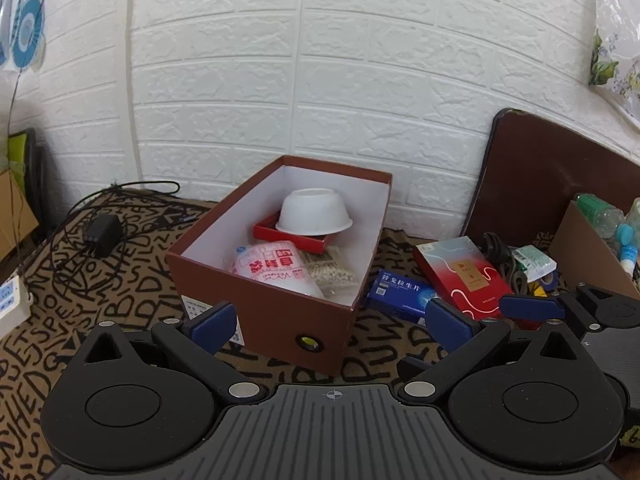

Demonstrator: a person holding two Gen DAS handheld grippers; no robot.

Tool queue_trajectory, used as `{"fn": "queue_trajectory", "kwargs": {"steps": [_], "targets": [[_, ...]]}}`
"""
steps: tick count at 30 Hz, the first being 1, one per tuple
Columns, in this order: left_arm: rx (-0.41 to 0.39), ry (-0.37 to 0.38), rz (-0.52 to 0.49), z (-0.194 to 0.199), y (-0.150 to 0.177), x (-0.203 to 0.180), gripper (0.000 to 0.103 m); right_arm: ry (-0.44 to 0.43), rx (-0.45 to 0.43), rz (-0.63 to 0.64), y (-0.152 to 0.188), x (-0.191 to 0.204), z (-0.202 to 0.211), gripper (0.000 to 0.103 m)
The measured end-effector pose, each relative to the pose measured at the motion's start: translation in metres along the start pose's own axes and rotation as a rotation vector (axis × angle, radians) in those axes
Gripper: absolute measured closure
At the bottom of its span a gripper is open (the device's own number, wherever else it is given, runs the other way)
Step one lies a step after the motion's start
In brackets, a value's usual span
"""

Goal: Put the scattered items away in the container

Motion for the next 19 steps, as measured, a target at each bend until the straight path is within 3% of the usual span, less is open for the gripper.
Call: {"fn": "queue_trajectory", "kwargs": {"steps": [19], "targets": [[-0.006, -0.034, -0.029, 0.001, 0.003, -0.002, 0.000, -0.012, 0.014, 0.058, 0.005, 0.011, 0.000, 0.002]]}}
Point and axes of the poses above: each gripper's, at about its wrist camera, not at the fingertips, and z roughly against the way its jaws point, x to its left, y to its underside, the point moved 8 cm from there along -z, roughly the way its jaws point, and after that the axes turned 2 degrees about x, right-handed, at the moved point
